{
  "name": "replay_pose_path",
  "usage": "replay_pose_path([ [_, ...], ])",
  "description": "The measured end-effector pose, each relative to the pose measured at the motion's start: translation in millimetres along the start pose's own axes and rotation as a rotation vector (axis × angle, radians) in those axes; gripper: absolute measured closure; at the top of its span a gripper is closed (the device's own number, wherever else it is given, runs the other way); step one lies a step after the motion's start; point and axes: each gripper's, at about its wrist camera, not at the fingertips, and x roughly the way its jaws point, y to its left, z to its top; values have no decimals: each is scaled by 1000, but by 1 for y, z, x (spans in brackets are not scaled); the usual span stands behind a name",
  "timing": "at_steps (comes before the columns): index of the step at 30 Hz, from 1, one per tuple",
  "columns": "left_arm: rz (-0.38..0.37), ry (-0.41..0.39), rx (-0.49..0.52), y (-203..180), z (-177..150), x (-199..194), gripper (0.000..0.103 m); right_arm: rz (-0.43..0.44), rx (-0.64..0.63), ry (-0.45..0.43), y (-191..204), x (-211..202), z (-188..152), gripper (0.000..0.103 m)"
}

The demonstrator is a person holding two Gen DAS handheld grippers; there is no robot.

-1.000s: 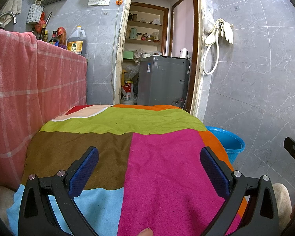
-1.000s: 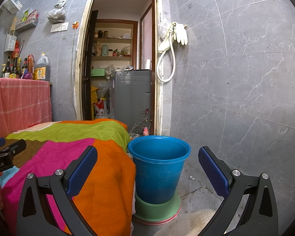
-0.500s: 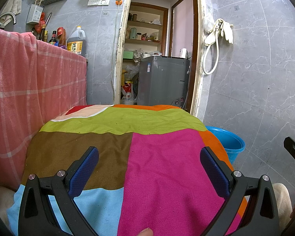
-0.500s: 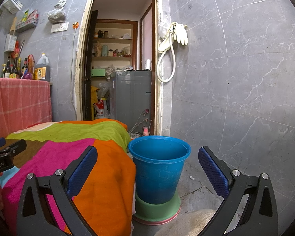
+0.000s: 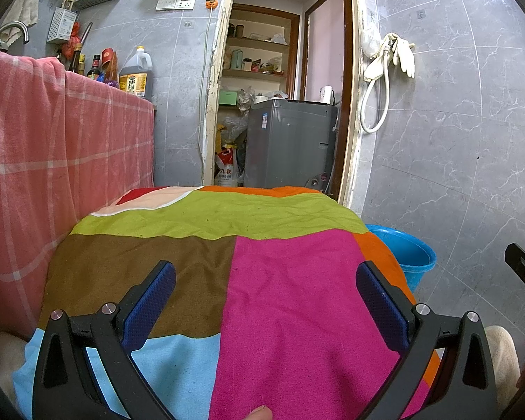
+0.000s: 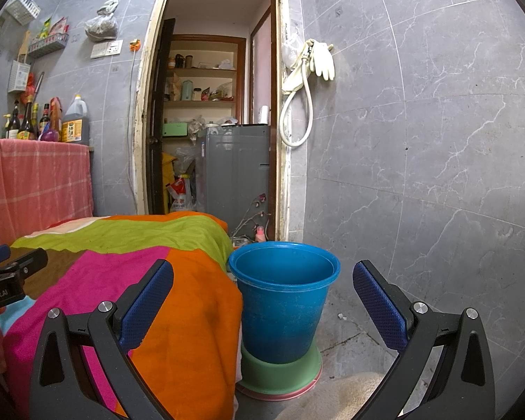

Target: Collect trash

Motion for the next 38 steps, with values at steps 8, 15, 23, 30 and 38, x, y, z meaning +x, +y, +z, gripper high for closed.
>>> replay_pose_path([
  [8,0,0,0,1,1,1,2,1,0,1,0,0,0,0],
  [15,0,-1,-1,0,2,0,2,0,1,1,0,0,0,0],
  [23,18,-5,-16,0,3,2,2,1,1,1,0,0,0,0],
  [30,31,-9,-18,-2,2,2,2,0,0,0,0,0,0,0],
  [38,32,-11,-16,-2,2,3,2,2,-1,1,1,-1,0,0],
])
